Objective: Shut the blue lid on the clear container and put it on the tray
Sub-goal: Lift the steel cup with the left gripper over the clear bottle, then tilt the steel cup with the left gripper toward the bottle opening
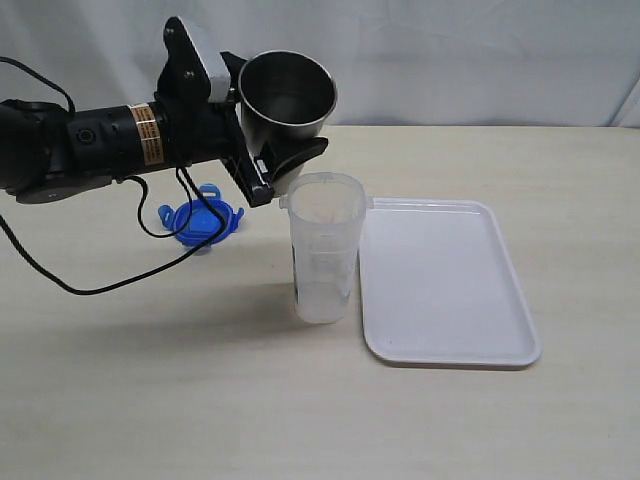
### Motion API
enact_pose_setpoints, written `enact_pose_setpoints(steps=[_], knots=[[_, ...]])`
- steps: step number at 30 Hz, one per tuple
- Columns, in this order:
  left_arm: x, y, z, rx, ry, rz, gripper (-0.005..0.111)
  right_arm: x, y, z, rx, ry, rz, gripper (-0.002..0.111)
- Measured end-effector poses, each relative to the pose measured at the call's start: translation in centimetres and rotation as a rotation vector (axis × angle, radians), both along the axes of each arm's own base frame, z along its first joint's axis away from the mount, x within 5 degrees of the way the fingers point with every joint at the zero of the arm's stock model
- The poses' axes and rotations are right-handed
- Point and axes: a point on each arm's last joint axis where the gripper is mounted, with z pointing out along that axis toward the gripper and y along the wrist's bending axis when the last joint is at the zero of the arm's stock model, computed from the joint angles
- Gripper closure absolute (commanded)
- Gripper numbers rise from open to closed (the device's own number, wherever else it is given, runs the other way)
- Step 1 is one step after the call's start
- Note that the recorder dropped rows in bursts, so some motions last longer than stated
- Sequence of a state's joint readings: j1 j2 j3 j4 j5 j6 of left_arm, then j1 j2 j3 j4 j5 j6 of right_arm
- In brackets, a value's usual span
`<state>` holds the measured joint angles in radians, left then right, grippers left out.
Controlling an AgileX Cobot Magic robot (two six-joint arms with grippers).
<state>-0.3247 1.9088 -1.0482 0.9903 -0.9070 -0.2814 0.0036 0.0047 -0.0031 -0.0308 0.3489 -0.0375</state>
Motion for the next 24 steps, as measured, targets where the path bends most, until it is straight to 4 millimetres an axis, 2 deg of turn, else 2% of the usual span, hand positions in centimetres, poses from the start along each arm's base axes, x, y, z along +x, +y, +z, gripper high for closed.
enact_pose_setpoints(steps=[24], knots=[[-0.18, -0.06, -0.28, 0.098, -0.111, -0.04, 0.107, 0.0, 0.0, 0.0, 0.0, 0.0, 0.0, 0.104]])
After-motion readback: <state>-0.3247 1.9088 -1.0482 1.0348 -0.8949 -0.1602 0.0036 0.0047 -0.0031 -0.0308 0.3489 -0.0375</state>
